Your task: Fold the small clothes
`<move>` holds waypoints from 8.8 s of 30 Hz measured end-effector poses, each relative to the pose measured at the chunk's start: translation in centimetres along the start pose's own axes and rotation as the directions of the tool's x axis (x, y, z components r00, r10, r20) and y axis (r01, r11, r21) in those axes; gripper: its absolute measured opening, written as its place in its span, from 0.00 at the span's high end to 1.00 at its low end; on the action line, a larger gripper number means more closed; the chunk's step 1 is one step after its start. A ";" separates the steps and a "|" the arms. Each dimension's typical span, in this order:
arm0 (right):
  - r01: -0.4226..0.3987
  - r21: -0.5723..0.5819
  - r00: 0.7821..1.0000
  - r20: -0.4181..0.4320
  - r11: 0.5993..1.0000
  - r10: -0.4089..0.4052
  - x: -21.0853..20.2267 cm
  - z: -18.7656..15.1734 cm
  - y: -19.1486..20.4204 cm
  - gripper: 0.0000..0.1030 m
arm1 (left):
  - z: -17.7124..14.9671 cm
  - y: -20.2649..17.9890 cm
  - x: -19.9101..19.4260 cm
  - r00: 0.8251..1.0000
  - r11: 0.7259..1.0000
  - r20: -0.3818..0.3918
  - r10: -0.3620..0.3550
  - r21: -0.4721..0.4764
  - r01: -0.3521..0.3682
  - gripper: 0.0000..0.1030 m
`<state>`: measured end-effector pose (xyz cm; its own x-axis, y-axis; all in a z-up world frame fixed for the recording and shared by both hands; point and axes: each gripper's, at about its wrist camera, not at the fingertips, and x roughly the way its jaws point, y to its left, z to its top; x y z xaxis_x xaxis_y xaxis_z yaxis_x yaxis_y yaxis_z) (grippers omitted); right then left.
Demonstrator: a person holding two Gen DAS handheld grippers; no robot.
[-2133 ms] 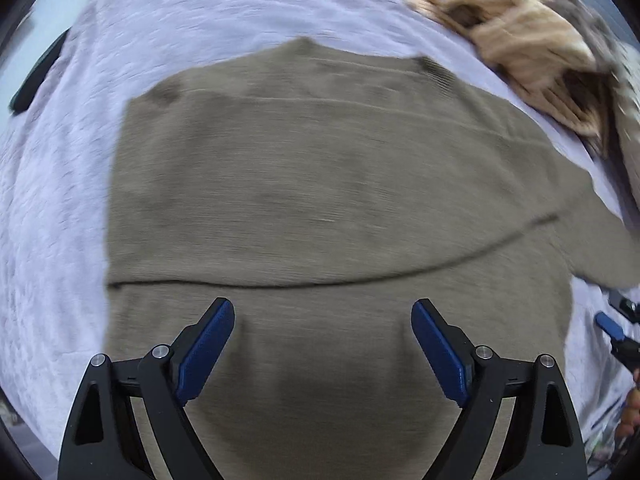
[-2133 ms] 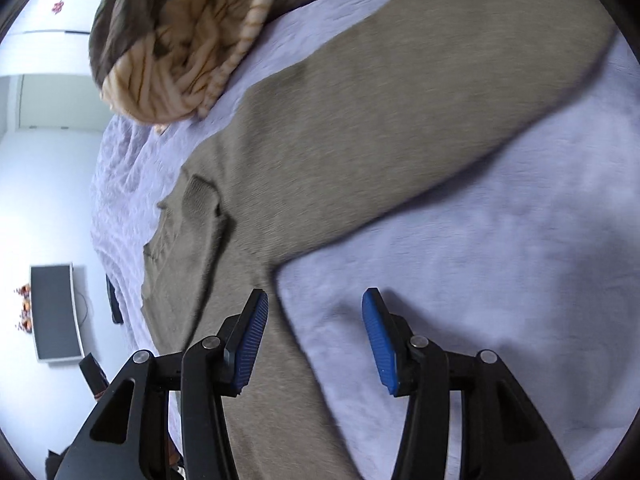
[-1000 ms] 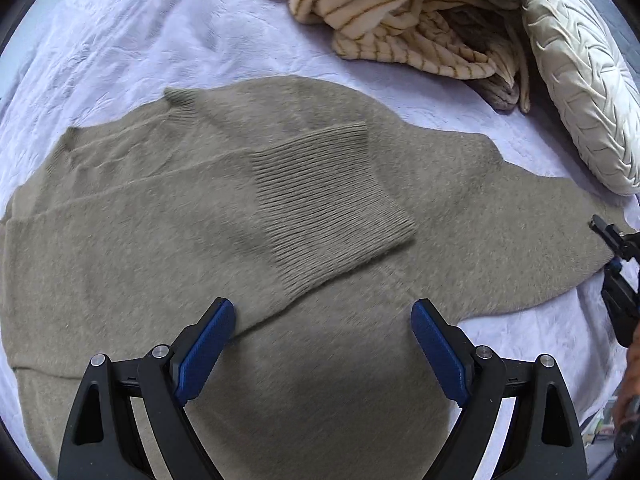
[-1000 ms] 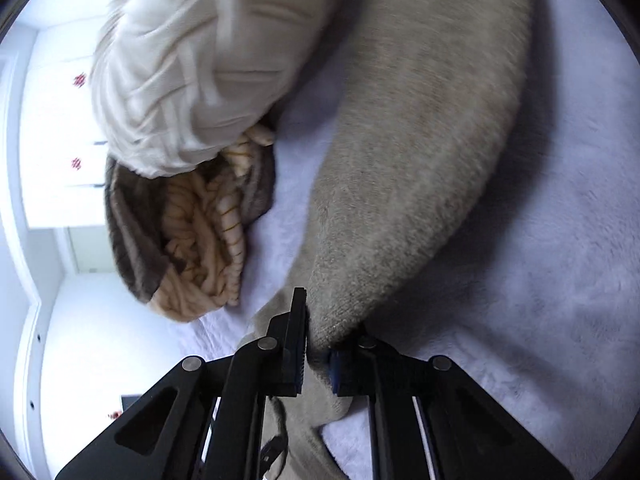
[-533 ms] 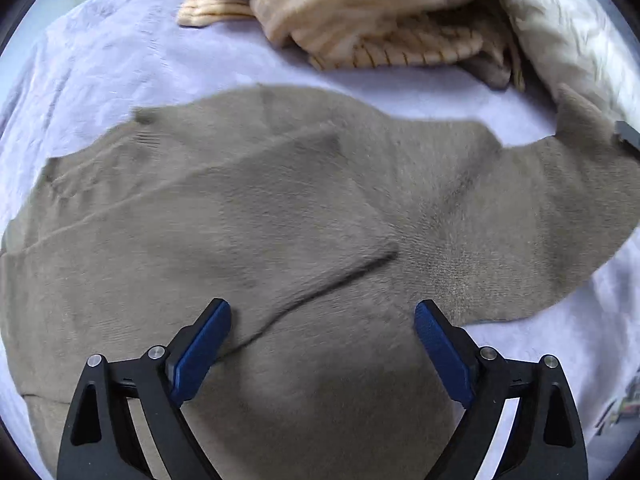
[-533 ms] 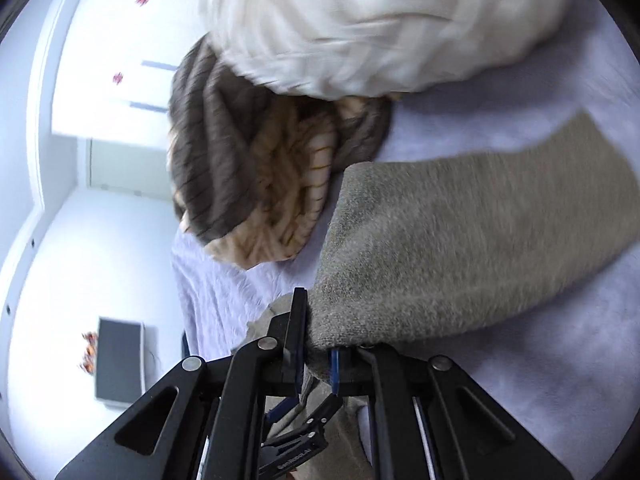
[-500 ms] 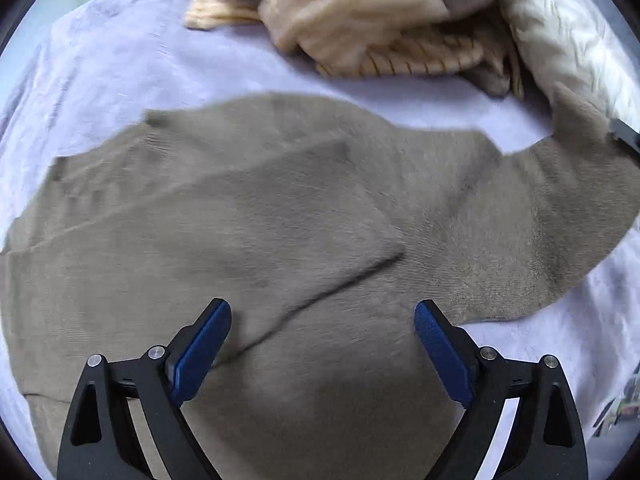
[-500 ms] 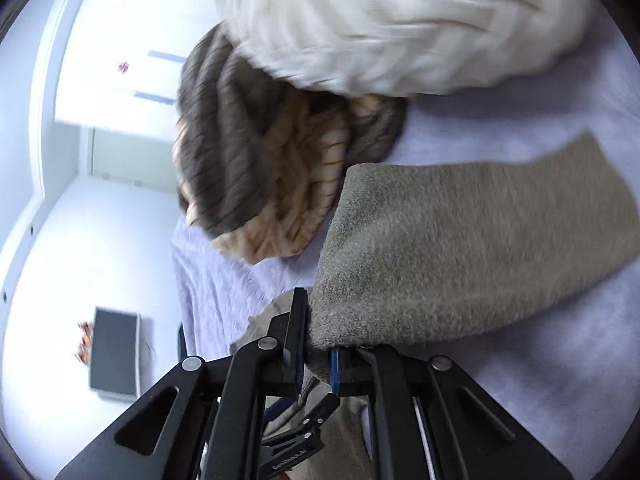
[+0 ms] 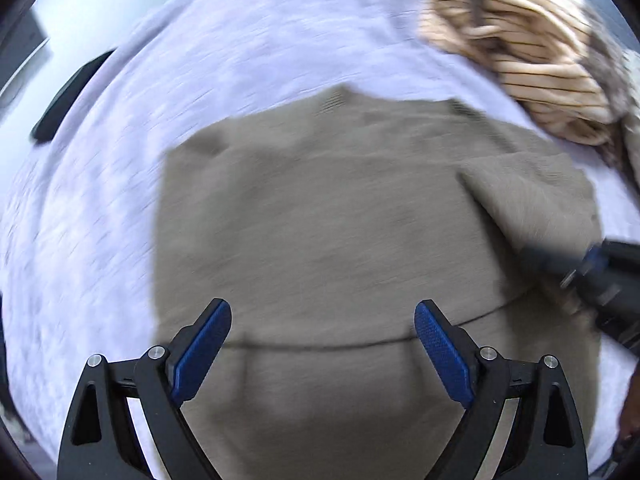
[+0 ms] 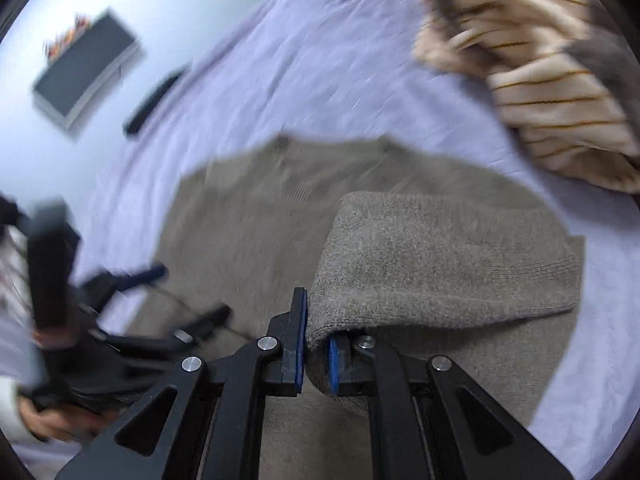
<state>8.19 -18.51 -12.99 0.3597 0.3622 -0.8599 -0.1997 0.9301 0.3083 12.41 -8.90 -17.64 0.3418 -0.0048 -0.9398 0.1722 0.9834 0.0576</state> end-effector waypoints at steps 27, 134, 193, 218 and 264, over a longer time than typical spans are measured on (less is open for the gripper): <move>-0.134 0.615 0.989 0.127 0.777 0.069 2.0 1.5 -6.4 0.89 | -5.9 9.9 0.0 0.997 0.993 -0.056 -0.062 -0.106 0.055 0.09; 0.191 0.396 0.948 -0.311 0.898 -0.065 -8.8 -17.1 -3.1 0.23 | -16.1 2.4 -9.7 0.961 0.990 -0.272 -0.056 -0.142 0.018 0.00; 0.057 0.605 0.955 -0.265 0.794 0.134 -9.3 -30.0 -3.4 0.09 | -29.0 13.3 -8.8 0.835 0.897 -0.331 -0.440 -0.129 0.422 0.00; -0.237 0.728 0.894 -0.097 0.644 0.438 -6.4 -32.3 -3.4 0.46 | -29.3 11.0 -8.4 0.751 0.805 -0.292 -0.592 -0.157 0.573 0.18; -0.561 0.604 0.821 0.317 0.566 0.475 -2.8 2.9 -16.5 0.86 | 3.1 15.2 2.9 0.833 0.747 0.117 -0.540 -0.389 0.539 0.84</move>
<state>13.11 -34.71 -14.46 0.4897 0.7583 -0.4303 0.2353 0.3603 0.9027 18.87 5.48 -18.50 0.2998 -0.5568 -0.7747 -0.0463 0.8026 -0.5947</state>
